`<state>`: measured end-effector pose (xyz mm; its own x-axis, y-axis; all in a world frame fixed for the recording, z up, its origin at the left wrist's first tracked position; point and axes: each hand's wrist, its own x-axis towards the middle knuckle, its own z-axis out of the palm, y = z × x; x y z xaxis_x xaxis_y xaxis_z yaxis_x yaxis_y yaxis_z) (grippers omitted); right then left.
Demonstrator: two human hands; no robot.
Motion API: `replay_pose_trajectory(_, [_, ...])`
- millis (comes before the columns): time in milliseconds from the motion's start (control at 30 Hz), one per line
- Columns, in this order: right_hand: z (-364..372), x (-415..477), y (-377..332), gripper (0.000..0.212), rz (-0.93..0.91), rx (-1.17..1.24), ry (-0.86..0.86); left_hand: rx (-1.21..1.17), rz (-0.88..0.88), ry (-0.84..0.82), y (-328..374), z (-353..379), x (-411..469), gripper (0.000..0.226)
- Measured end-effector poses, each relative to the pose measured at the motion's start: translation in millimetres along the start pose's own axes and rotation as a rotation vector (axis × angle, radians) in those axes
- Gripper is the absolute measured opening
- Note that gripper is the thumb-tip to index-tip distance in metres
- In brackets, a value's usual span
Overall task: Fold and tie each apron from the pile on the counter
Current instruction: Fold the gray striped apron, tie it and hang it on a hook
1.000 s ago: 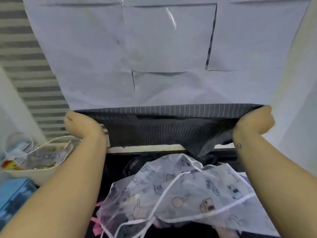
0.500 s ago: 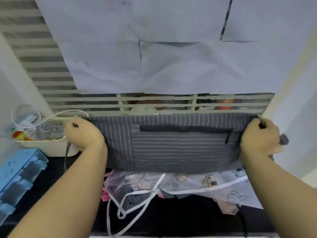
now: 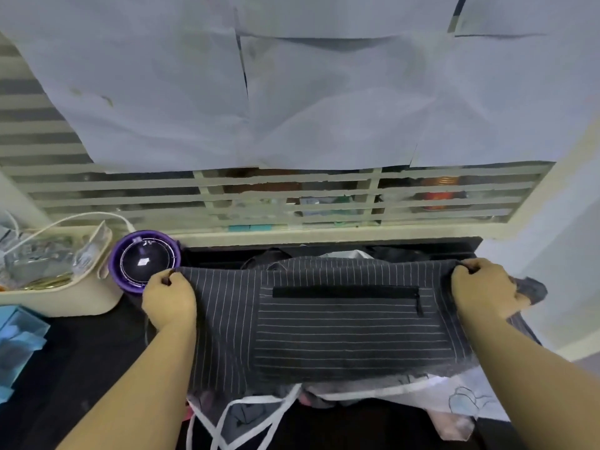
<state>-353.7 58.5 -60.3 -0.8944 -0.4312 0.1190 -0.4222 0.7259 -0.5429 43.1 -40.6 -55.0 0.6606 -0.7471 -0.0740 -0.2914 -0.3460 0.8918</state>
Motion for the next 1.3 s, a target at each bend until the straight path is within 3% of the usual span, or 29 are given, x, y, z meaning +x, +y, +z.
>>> replay_pose_trajectory(133, [25.1, 21.0, -0.4, 0.028, -0.008, 0.018, -0.223, 0.113, 0.009, -0.029, -17.6, 15.2, 21.2, 0.031])
replay_pose_trajectory(300, [45.9, 17.1, -5.7, 0.029, -0.162, -0.111, -0.518, 0.365, 0.058, -0.216, -33.9, 29.8, 23.8, 0.038])
replay_pose_trajectory(433, [60.2, 5.8, -30.7, 0.043, -0.37, -0.102, -0.7, 0.461, 0.4, -0.305, -18.5, 50.5, 7.2, 0.032])
replay_pose_trajectory(500, [68.5, 1.0, -42.3, 0.051, -0.466, -0.129, -0.839, 0.473, 0.615, -0.511, -11.7, 67.2, 2.8, 0.036])
replay_pose_trajectory(567, [76.6, 0.7, -48.5, 0.056, -0.517, -0.214, -0.911, 0.581, 0.706, -0.774, -6.3, 83.2, -1.0, 0.042])
replay_pose_trajectory(633, [84.3, 3.4, -51.5, 0.056, -0.521, -0.289, -0.937, 0.728, 0.705, -0.947, -2.7, 95.4, -3.9, 0.046])
replay_pose_trajectory(733, [88.7, 8.0, -55.3, 0.052, -0.515, -0.365, -0.95, 0.835, 0.628, -1.025, -2.5, 103.1, -2.0, 0.044])
replay_pose_trajectory(933, [73.9, 29.2, -65.7, 0.024, -0.525, -0.576, -0.895, 0.744, 0.57, -1.14, 20.8, 94.2, 9.6, 0.015])
replay_pose_trajectory(1000, [64.5, 42.6, -79.7, 0.018, -0.535, -0.579, -0.823, 0.723, 0.542, -1.142, 36.0, 90.0, 20.1, 0.024])
replay_pose_trajectory(1100, [62.6, 55.3, -100.6, 0.011, -0.568, -0.52, -0.689, 0.79, 0.553, -1.113, 44.6, 94.1, 38.2, 0.018])
replay_pose_trajectory(1233, [86.2, 43.3, -92.0, 0.024, -0.573, -0.632, -0.784, 1.076, 0.73, -0.965, 16.0, 113.7, 38.4, 0.021])
replay_pose_trajectory(1300, [95.0, 37.2, -75.6, 0.033, -0.61, -0.692, -0.776, 1.031, 0.815, -0.926, 1.3, 121.5, 36.2, 0.023])
